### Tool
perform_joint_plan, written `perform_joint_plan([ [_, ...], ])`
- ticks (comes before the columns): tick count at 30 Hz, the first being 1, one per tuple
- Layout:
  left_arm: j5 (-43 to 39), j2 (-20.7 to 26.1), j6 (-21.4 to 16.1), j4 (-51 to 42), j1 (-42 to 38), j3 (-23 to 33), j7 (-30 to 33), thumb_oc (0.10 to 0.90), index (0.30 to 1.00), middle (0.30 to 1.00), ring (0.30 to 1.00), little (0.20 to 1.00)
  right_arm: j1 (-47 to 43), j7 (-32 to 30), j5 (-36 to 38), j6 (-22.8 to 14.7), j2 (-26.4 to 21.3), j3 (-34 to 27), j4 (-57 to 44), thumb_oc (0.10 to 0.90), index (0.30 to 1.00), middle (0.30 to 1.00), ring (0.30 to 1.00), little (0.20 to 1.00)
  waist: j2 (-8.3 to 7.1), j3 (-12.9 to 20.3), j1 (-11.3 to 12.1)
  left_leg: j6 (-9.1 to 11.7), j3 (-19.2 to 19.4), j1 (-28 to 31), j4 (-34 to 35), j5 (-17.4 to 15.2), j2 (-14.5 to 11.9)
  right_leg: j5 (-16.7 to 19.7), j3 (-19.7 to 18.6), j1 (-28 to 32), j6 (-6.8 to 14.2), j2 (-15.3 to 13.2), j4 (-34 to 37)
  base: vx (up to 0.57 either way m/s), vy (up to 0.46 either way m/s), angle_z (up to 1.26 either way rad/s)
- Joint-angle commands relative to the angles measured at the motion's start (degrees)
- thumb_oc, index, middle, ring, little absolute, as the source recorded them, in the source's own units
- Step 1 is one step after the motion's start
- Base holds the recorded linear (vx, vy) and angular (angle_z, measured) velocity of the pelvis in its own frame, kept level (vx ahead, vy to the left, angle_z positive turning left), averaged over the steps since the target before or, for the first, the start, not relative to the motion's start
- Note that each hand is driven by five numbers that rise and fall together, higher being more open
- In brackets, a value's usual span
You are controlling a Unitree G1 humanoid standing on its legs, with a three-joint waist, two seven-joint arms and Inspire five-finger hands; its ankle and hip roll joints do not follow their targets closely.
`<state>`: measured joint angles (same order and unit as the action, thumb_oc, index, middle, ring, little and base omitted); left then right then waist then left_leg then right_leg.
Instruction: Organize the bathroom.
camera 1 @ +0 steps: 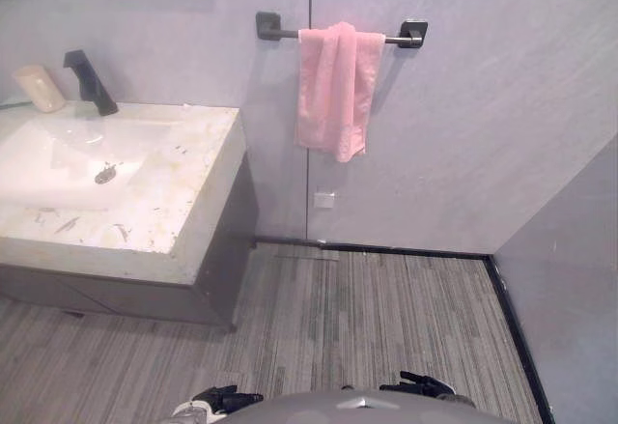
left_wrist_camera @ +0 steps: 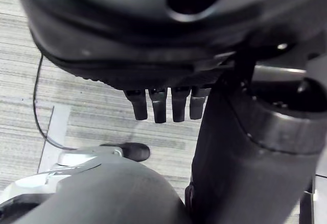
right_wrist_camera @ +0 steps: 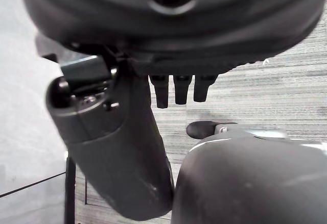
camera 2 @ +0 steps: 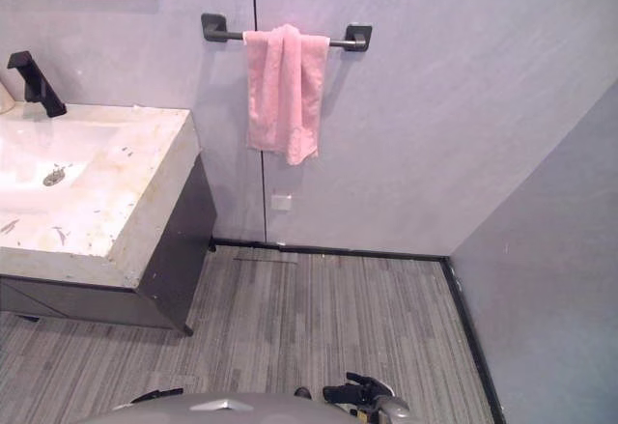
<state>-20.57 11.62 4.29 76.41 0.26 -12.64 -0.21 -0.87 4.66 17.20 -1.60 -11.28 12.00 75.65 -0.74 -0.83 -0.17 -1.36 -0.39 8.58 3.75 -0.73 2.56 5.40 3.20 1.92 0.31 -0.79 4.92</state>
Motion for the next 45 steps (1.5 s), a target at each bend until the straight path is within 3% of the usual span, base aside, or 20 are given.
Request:
perform_joint_plan([
  [1,-1.8,-2.2,2.9,5.3,-1.0,1.7,0.4,0.8,0.9,0.9,0.9,0.9,-0.8,1.3,-0.3,-0.1,0.8,2.5,3.3,0.8,0.9,0.9,0.9,0.9,-0.72,-0.6,0.0,-1.2,-0.8,-4.1,1.3,2.1,1.2,-1.5,0.8,2.6,1.8,0.8,0.1,0.0,0.0,0.0],
  [12,0.1,-1.9,5.7,5.0,-1.6,0.6,-1.0,0.8,0.9,0.9,0.9,0.9,-0.9,1.8,-0.1,-1.0,0.4,2.9,3.0,0.8,0.9,0.9,0.9,0.9,-0.46,-0.8,-0.6,-1.0,-0.4,-3.9,1.3,2.1,0.8,-1.7,0.2,2.7,1.5,1.3,0.1,0.0,-0.005,0.0],
  [14,0.3,-2.2,4.7,4.6,-1.5,0.2,-2.8,0.8,0.9,0.9,0.9,0.9,-0.8,1.3,-5.5,-2.6,0.3,3.9,2.3,0.8,0.9,0.9,0.9,0.9,-0.37,-0.8,-0.8,-0.9,-0.3,-3.7,1.3,2.1,0.6,-1.9,0.1,2.8,1.3,1.4,0.1,0.05,-0.046,-0.02],
  [19,2.0,-1.9,3.0,3.2,-2.7,-1.1,-3.0,0.8,0.9,0.9,0.9,0.9,-1.8,0.1,-0.8,-5.5,0.0,5.0,-0.2,0.8,0.9,0.9,0.9,0.9,-0.33,-0.8,-0.9,-0.8,-0.4,-3.4,1.3,2.2,0.3,-2.1,0.0,3.2,1.1,1.6,0.1,0.03,-0.044,-0.01],
  [21,1.1,-1.8,2.4,2.1,-3.6,-1.9,-3.6,0.8,0.9,0.9,0.9,0.9,-2.3,-0.5,0.2,-6.8,-0.5,5.5,-2.3,0.8,0.9,0.9,0.9,0.9,-0.33,-0.8,-1.2,-0.7,-0.3,-3.3,1.3,2.2,0.1,-2.1,-0.2,3.4,1.0,1.8,0.1,0.03,-0.058,0.0],
  [25,-4.6,-1.6,1.6,-4.6,-6.3,-3.8,-3.5,0.8,0.9,0.9,0.9,0.9,-4.0,-5.6,1.9,-7.7,-2.7,7.3,-16.3,0.8,0.9,0.9,0.9,0.9,-0.26,-0.6,-1.6,-0.7,-0.2,-2.9,1.3,2.3,-0.3,-2.3,-0.9,3.6,0.7,2.2,0.1,0.03,-0.069,-0.05],
  [26,-4.4,-1.5,1.7,-8.4,-6.9,-4.5,-5.3,0.8,0.9,0.9,0.9,0.9,-4.0,-7.5,1.2,-8.2,-3.2,7.7,-21.9,0.8,0.9,0.9,0.9,0.9,-0.27,-0.5,-1.8,-0.6,-0.2,-2.8,1.3,2.4,-0.4,-2.2,-1.2,3.6,0.6,2.3,0.1,0.03,-0.061,-0.03],
  [29,-4.2,-0.5,3.4,-22.1,-7.1,-6.2,-2.2,0.8,0.9,0.9,0.9,0.9,-3.8,-11.9,0.3,-4.0,-5.4,8.3,-38.0,0.8,0.9,0.9,0.9,0.9,-0.39,-1.0,-2.3,-0.1,1.0,-2.9,-0.6,2.2,-0.9,-2.0,-1.9,3.4,0.3,2.4,0.1,-0.01,-0.057,-0.02],
  [30,-5.1,2.5,5.4,-37.7,-7.9,-6.8,3.1,0.8,0.9,0.9,0.9,0.9,-3.4,-15.6,0.3,-3.1,-8.0,7.8,-50.9,0.8,0.9,0.9,0.9,0.9,-1.57,-2.6,-2.5,0.6,2.5,-7.2,-11.1,1.4,-0.9,-1.4,-2.1,3.0,-0.3,1.5,-0.6,-0.09,-0.089,-0.06],
  [32,-5.1,5.0,3.5,-46.1,-8.7,-5.6,4.7,0.8,0.9,0.9,0.9,0.9,-2.8,-17.4,0.0,-5.3,-9.7,6.6,-56.7,0.8,0.9,0.9,0.9,0.9,-2.31,-4.3,-2.1,1.3,1.7,-12.3,-20.4,4.4,-0.9,-0.9,-2.2,2.9,-1.0,1.3,-1.2,-0.09,-0.092,0.06],
  [33,-4.4,7.4,-0.2,-54.1,-9.3,-3.9,8.2,0.8,0.9,0.9,0.9,0.9,-2.7,-19.1,-2.2,-9.6,-11.1,4.4,-60.4,0.8,0.9,0.9,0.9,0.9,-2.69,-6.1,-1.6,1.4,0.5,-16.7,-27.9,6.7,-0.8,-0.6,-2.9,3.3,-1.8,1.6,-1.8,-0.06,-0.063,0.15],
  [35,-5.0,9.3,-2.0,-59.6,-9.7,-2.5,9.4,0.8,0.9,0.9,0.9,0.9,-3.2,-20.1,-2.4,-12.2,-11.8,2.8,-62.6,0.8,0.9,0.9,0.9,0.9,-2.92,-7.0,-1.1,1.1,-0.4,-19.7,-30.3,8.0,0.2,-0.6,-4.0,3.5,-2.1,1.7,-2.2,0.0,-0.026,0.17],
  [37,-4.0,9.8,-7.0,-64.9,-10.5,-0.8,11.8,0.8,0.9,0.9,0.9,0.9,-5.1,-22.5,-4.4,-16.1,-12.0,1.3,-64.7,0.8,0.9,0.9,0.9,0.9,-2.37,-7.9,-0.2,0.9,-0.5,-20.6,-26.1,9.0,0.8,-1.3,-5.7,4.8,-2.1,2.7,-2.3,0.13,0.027,-0.2],
  [39,-2.7,10.3,-9.3,-69.2,-12.1,-0.7,16.1,0.8,0.9,0.9,0.9,0.9,-8.0,-25.5,-6.2,-16.1,-13.1,1.5,-68.3,0.8,0.9,0.9,0.9,0.9,-1.28,-7.9,0.3,1.1,1.0,-20.1,-16.6,10.2,0.6,-1.8,-6.2,5.9,-2.0,3.8,-1.7,0.27,0.064,-0.27],
  [40,1.7,10.4,-11.5,-72.8,-13.5,0.2,21.7,0.8,0.9,0.9,0.9,0.9,-9.8,-27.1,-6.6,-16.3,-14.1,1.2,-71.7,0.8,0.9,0.9,0.9,0.9,-0.27,-7.6,1.0,1.7,1.9,-21.0,-8.7,13.0,0.9,-2.2,-6.5,7.2,-2.2,5.0,-1.1,0.36,0.068,-0.02],
  [41,3.8,10.8,-12.2,-74.5,-13.7,0.9,24.4,0.8,0.9,0.9,0.9,0.9,-10.1,-27.5,-6.9,-16.3,-14.6,0.8,-73.3,0.8,0.9,0.9,0.9,0.9,0.12,-7.5,1.6,2.1,1.9,-21.6,-5.3,15.4,1.3,-2.5,-6.8,8.1,-2.3,5.5,-0.8,0.3,0.049,0.04],
  [42,4.1,10.7,-12.3,-74.8,-13.7,1.0,24.9,0.8,0.9,0.9,0.9,0.9,-10.1,-27.7,-7.2,-16.5,-14.7,0.8,-73.5,0.8,0.9,0.9,0.9,0.9,0.09,-7.5,1.6,2.2,1.9,-21.4,-4.5,15.9,1.5,-2.6,-6.9,8.3,-2.3,5.5,-0.8,0.32,0.026,-0.02],
  [43,9.7,11.4,-14.3,-76.7,-13.8,2.5,30.1,0.8,0.9,0.9,0.9,0.9,-10.5,-28.0,-7.2,-17.7,-15.1,0.1,-75.2,0.8,0.9,0.9,0.9,0.9,0.48,-7.1,2.7,3.0,2.0,-23.2,0.1,18.2,2.0,-3.2,-7.1,9.7,-2.4,6.3,-0.9,0.32,0.019,-0.21],
  [45,10.9,11.9,-15.5,-78.3,-13.3,4.0,31.8,0.8,0.9,0.9,0.9,0.9,-10.4,-28.2,-7.3,-18.4,-15.2,-0.7,-75.9,0.8,0.9,0.9,0.9,0.9,0.49,-6.8,3.1,3.4,2.5,-24.5,0.8,18.6,2.1,-3.9,-7.0,10.5,-2.5,6.5,-1.2,0.29,0.022,-0.46],
])
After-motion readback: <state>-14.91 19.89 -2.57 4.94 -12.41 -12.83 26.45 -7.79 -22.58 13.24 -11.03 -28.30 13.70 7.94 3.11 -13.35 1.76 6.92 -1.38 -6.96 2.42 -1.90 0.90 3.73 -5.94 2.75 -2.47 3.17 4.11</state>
